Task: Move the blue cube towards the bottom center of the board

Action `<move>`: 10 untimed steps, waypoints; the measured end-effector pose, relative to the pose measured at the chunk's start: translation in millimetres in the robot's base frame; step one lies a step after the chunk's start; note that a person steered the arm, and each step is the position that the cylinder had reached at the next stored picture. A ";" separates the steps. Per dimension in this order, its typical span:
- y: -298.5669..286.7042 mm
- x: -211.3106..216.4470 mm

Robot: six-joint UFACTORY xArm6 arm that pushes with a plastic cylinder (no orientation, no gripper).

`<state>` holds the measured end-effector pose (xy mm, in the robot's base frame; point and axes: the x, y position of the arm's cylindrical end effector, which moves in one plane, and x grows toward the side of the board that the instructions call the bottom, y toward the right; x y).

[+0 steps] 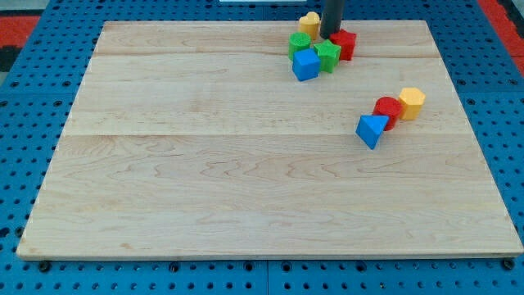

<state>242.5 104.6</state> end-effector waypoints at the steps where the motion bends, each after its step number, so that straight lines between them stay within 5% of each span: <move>1: -8.8 1.7; 4: -80.7 119.6; 6: -105.2 123.2; 9: -158.1 196.9; 10: -164.7 175.7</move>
<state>418.2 -60.1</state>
